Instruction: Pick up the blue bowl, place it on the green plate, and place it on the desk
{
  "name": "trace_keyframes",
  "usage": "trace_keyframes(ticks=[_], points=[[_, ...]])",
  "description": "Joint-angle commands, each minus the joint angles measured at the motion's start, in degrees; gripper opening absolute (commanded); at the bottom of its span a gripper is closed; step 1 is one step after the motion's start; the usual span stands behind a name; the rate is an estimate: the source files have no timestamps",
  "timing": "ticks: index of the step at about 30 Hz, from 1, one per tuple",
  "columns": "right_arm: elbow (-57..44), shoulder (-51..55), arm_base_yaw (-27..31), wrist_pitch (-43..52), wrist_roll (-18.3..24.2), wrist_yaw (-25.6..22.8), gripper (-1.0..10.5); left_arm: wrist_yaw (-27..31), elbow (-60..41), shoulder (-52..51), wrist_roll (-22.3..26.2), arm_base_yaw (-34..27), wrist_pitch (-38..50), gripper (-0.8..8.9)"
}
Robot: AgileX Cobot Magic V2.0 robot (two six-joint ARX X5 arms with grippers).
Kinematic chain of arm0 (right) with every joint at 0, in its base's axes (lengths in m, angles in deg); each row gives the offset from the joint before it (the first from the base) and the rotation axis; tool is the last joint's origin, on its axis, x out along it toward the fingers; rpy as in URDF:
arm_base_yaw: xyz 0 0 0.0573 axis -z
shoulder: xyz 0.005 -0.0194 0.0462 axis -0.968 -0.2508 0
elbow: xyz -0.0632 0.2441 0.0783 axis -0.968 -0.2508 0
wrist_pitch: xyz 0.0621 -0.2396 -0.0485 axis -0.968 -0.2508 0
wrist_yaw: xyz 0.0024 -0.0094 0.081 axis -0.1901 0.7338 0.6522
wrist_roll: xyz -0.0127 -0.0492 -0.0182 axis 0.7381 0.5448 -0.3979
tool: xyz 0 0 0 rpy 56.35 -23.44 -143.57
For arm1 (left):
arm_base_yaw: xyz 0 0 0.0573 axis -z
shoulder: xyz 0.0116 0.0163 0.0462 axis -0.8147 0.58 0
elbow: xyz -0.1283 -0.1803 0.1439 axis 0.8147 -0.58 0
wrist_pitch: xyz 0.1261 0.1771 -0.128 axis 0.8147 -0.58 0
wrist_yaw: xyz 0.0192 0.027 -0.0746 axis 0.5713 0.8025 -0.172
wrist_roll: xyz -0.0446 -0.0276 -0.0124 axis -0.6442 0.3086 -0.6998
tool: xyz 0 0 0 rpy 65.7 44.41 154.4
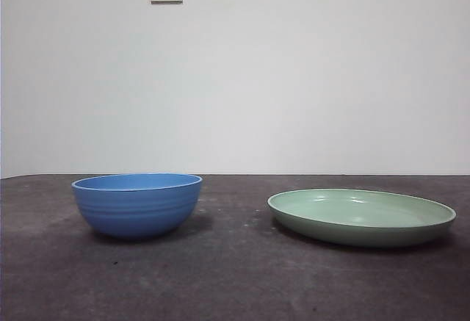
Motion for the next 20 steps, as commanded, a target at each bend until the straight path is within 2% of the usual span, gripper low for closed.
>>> trace_keyframes(ticks=[1, 6, 11, 20], points=[[-0.2, 0.1, 0.0, 0.4, -2.4, 0.8, 0.1, 0.2, -1.1, -0.1, -2.9, -0.1, -0.7, 0.1], [0.0, 0.1, 0.0, 0.6, -4.3, 3.2, 0.1, 0.1, -0.5, -0.1, -5.8, -0.1, -0.9, 0.1], [2.0, 0.1, 0.0, 0.4, -5.5, 3.1, 0.1, -0.4, 1.3, -0.1, -9.7, -0.1, -0.9, 0.1], [9.8, -0.9, 0.0, -0.2, -6.1, 2.0, 0.1, -3.6, 8.3, 0.6, -10.4, -0.1, -1.2, 0.1]])
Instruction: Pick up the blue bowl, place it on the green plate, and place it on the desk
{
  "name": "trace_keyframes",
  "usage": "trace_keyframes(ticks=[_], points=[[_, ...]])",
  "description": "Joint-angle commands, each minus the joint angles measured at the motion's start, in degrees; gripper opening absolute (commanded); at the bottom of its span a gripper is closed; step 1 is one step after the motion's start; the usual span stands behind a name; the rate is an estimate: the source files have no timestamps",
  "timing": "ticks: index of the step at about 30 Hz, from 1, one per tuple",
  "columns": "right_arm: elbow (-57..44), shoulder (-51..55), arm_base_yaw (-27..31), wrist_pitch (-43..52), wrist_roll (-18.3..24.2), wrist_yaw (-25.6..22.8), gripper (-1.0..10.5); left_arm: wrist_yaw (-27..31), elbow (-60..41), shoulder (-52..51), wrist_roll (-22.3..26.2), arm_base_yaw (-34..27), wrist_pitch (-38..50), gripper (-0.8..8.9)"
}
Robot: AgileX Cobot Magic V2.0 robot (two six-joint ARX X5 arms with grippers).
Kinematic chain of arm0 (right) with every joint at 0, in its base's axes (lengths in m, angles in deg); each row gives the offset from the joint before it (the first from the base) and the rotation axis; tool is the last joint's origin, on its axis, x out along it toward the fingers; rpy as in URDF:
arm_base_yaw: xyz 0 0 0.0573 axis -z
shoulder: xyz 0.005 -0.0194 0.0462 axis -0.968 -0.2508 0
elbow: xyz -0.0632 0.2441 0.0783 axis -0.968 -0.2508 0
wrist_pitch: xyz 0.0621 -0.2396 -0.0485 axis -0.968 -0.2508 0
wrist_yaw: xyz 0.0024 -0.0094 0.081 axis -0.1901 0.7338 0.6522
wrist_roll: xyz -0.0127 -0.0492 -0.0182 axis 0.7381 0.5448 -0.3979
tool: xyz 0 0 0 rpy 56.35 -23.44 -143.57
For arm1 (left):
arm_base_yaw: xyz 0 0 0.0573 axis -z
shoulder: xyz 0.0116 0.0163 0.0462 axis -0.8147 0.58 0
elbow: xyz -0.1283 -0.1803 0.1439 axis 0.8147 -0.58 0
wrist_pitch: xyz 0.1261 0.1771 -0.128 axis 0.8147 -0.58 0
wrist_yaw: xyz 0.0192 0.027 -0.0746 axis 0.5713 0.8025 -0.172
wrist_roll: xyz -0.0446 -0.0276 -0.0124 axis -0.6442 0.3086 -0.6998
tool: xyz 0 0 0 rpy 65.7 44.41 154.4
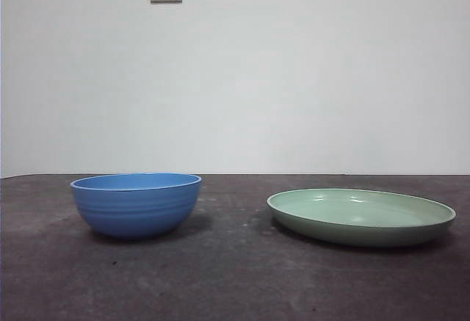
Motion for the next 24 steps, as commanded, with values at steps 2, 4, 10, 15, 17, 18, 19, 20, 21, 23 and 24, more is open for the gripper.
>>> trace_keyframes(ticks=[2, 4, 10, 15, 17, 18, 19, 20, 21, 23, 24], points=[[4.7, -2.0, 0.0, -0.7, -0.9, -0.3, 0.1, -0.6, 4.7, 1.4, -0.3, -0.1, -0.5, 0.1], [7.5, -4.0, 0.0, -2.0, -0.7, -0.2, 0.1, -0.8, 7.5, 2.9, 1.2, -0.1, -2.4, 0.1], [17.4, -13.0, 0.0, -7.8, 3.9, 4.0, 0.1, -8.1, 17.2, 11.4, 9.2, -0.1, -10.6, 0.1], [26.7, -23.2, -0.1, -16.4, 9.6, 9.8, 0.1, -14.7, 26.0, 21.7, 14.6, 0.0, -18.7, 0.1], [30.0, -27.0, -0.1, -20.0, 11.6, 12.7, 0.1, -16.2, 29.2, 25.5, 17.2, 0.3, -21.7, 0.1], [31.8, -29.0, -0.1, -22.0, 12.7, 14.0, 0.1, -16.9, 30.9, 27.4, 18.1, 0.8, -23.1, 0.1], [33.2, -30.7, -0.1, -23.7, 13.7, 15.1, 0.1, -17.5, 32.3, 29.0, 18.9, 1.2, -24.4, 0.1], [35.0, -32.6, -0.1, -25.8, 14.8, 16.4, 0.1, -18.4, 33.9, 30.8, 19.6, 1.9, -25.9, 0.1], [36.6, -34.4, -0.2, -27.9, 15.7, 17.8, 0.1, -19.1, 35.5, 32.6, 20.5, 2.7, -27.3, 0.1], [39.6, -37.6, -0.5, -31.7, 17.3, 20.2, 0.1, -19.8, 38.2, 35.7, 22.2, 4.5, -30.1, 0.1], [41.2, -39.2, -1.0, -33.8, 18.1, 21.2, 0.1, -19.8, 39.5, 37.3, 23.1, 5.6, -31.7, 0.1]])
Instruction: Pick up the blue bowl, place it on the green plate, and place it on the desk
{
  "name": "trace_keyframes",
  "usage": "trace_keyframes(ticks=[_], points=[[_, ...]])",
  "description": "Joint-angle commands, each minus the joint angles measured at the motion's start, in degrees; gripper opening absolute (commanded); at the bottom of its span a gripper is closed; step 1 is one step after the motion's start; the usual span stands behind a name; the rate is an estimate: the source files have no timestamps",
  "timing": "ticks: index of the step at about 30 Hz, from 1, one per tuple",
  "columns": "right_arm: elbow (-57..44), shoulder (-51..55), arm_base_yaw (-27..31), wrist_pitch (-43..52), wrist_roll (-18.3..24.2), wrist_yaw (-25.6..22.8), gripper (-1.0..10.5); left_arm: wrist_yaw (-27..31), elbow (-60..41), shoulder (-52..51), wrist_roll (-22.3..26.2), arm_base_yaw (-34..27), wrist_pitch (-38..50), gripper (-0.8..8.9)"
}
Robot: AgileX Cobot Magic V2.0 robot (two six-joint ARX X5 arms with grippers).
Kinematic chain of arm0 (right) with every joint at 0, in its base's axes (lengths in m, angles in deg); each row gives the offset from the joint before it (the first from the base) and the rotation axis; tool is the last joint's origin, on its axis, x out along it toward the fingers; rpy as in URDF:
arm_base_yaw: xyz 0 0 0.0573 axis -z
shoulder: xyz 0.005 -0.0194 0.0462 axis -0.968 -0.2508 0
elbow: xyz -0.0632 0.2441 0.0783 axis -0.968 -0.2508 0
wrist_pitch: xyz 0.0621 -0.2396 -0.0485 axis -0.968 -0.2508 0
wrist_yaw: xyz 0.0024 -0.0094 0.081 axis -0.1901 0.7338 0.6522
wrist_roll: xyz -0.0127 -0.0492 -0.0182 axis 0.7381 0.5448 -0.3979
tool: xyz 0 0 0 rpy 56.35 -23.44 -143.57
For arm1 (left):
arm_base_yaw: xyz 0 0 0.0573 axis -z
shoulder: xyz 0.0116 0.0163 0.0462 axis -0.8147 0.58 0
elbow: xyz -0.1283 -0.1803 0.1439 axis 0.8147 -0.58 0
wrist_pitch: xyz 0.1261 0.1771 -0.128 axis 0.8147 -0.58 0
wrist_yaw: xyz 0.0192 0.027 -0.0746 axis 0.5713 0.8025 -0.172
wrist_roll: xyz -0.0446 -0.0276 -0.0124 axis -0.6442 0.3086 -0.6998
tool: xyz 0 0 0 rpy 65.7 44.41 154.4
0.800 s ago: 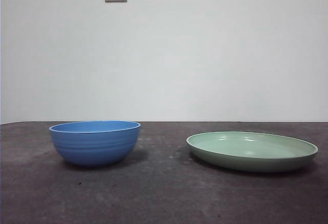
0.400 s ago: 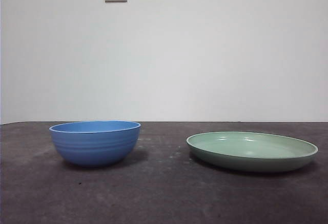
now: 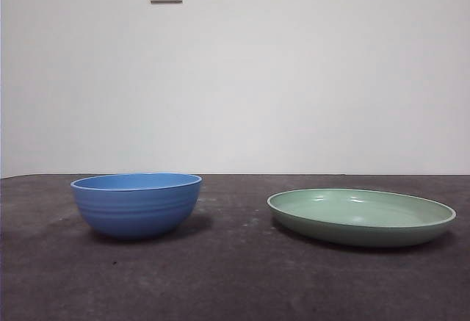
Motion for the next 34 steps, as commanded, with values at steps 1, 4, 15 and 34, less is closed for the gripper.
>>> trace_keyframes(ticks=[1, 4, 15, 34], points=[[4.3, -3.8, -1.2, -4.6, 4.5, 2.3, 0.1, -0.5, 4.0, 4.0, 4.8, 2.5, -3.5, 0.1], [7.4, -6.8, -3.6, -8.5, 6.2, 2.2, 0.1, -0.5, 7.1, 8.1, 6.6, 5.9, -7.7, 0.1], [9.6, -8.9, -13.0, -18.8, 8.9, 2.0, 0.1, -0.5, 9.5, 12.6, 7.5, 13.6, -10.3, 0.1], [9.6, -9.0, -14.0, -19.0, 8.2, 1.9, 3.7, -0.5, 9.5, 12.6, 6.9, 13.6, -10.1, 4.13]])
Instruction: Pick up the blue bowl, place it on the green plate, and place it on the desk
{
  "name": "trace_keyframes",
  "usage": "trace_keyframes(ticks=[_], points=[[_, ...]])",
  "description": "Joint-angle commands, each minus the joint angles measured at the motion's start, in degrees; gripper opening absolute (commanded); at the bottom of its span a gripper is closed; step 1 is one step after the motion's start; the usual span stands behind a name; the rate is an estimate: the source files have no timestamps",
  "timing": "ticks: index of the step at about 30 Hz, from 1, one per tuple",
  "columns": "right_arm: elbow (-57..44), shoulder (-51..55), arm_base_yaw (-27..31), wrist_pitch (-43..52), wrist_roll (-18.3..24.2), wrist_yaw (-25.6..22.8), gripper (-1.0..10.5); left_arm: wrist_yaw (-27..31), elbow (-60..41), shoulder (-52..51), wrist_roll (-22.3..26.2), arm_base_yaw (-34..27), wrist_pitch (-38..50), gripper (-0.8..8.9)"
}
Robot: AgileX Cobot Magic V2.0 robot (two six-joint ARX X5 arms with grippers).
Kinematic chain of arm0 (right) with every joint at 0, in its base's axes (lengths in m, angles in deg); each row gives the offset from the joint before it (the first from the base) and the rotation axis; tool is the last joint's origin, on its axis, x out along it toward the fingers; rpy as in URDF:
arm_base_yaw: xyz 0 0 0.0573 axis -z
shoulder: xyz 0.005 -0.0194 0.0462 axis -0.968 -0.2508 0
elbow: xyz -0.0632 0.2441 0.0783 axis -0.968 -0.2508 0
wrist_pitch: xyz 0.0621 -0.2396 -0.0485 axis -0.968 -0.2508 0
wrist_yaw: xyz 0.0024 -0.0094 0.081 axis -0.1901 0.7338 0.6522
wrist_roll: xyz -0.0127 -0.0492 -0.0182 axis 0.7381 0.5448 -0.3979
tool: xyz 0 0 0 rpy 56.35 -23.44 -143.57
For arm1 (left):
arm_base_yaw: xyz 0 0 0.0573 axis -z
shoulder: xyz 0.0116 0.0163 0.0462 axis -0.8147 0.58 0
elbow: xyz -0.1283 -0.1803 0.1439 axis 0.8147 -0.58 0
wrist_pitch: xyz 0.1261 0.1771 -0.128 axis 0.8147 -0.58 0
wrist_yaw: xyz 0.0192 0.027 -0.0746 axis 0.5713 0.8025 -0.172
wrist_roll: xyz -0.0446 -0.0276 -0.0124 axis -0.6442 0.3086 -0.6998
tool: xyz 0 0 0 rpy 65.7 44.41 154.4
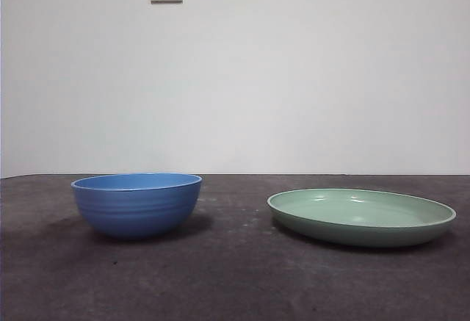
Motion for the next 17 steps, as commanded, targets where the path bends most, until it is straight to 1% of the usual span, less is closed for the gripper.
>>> trace_keyframes(ticks=[1, 6, 10, 15, 17], points=[[1.0, -0.4, -0.2, 0.3, 0.2, 0.1, 3.7, -0.1, 1.4, 0.4, 0.0, 0.2, 0.6, 4.13], [1.0, -0.4, -0.2, 0.3, 0.2, 0.1, 3.7, 0.6, 1.4, 0.8, -0.2, 0.2, 1.3, 4.1], [1.0, -0.4, -0.2, 0.3, 0.1, 0.1, 3.7, 2.8, 1.5, 2.9, -1.9, 0.5, 3.3, 4.09], [1.0, -0.4, -0.2, 0.3, 0.0, 0.1, 3.7, 6.0, 4.3, 9.6, -2.8, 1.7, 4.1, 4.06], [1.0, -0.4, -0.2, 0.3, 0.0, 0.1, 3.7, 8.7, 6.5, 13.5, -2.8, 2.4, 4.4, 4.06]])
